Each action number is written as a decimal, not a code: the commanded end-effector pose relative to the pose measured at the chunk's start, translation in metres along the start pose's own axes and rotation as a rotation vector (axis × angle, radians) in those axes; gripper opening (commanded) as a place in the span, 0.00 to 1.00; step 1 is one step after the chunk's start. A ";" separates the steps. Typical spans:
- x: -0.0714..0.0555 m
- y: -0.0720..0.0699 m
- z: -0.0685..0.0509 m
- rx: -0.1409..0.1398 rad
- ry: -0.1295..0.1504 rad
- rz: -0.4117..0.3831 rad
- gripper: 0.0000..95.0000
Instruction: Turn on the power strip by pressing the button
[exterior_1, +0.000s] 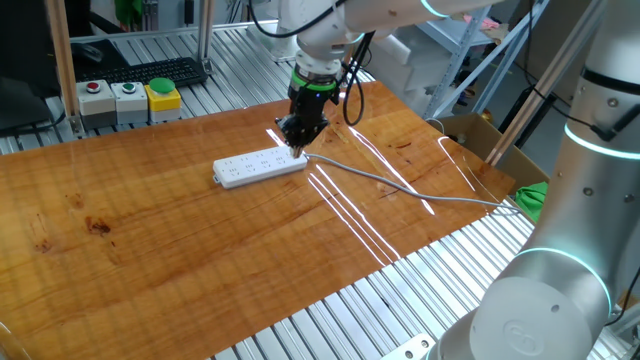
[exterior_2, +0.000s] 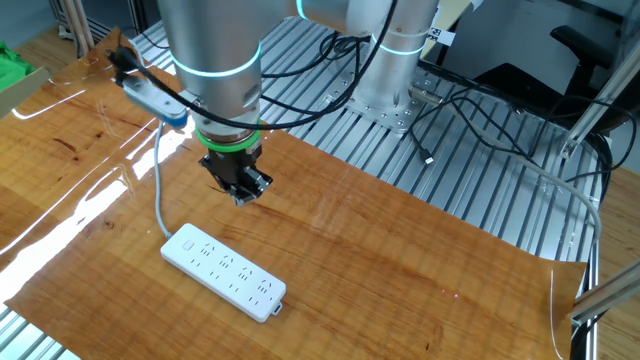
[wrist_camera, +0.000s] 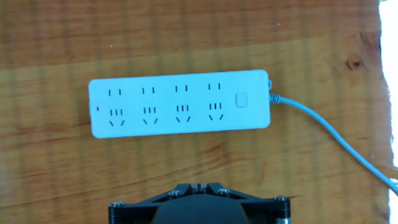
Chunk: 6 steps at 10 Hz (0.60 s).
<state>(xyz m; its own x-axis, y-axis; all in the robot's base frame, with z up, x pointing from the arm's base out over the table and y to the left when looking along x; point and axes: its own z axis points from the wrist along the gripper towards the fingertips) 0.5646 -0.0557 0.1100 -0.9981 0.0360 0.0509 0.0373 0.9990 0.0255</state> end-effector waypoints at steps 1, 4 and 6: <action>-0.009 -0.004 0.002 -0.003 -0.004 -0.019 0.00; -0.018 -0.018 0.007 0.006 -0.015 -0.079 0.00; -0.020 -0.025 0.007 0.007 -0.017 -0.104 0.00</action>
<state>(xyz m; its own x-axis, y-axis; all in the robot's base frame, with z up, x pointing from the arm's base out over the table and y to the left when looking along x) 0.5844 -0.0832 0.1010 -0.9973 -0.0670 0.0284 -0.0664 0.9976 0.0213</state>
